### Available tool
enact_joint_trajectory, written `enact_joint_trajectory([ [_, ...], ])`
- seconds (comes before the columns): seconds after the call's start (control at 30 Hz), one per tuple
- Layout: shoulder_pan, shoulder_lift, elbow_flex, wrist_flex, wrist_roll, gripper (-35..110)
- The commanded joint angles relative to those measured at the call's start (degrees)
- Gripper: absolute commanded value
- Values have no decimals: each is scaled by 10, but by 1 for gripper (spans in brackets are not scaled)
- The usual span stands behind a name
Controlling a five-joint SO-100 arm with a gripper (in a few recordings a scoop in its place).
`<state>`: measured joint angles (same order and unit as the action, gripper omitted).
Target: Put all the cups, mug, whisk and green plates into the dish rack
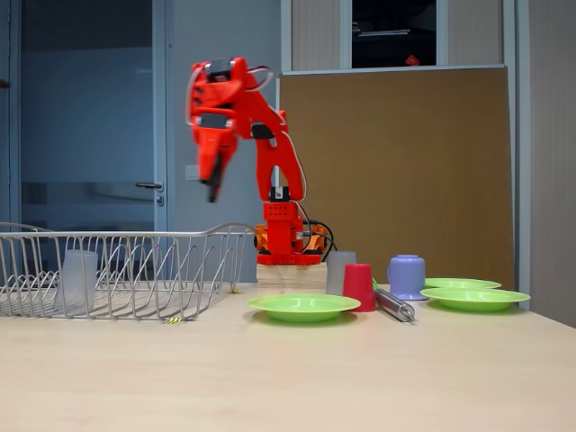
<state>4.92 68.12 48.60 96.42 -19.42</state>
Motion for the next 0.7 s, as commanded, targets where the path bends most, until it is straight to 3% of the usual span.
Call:
enact_joint_trajectory([
  [0.0, -69, 75, 74, -5, 99, 35],
  [0.23, -203, 149, 171, 23, 350, 35],
  [0.5, -324, 261, 336, 66, 802, 40],
  [0.67, -375, 323, 473, -22, 917, 43],
])
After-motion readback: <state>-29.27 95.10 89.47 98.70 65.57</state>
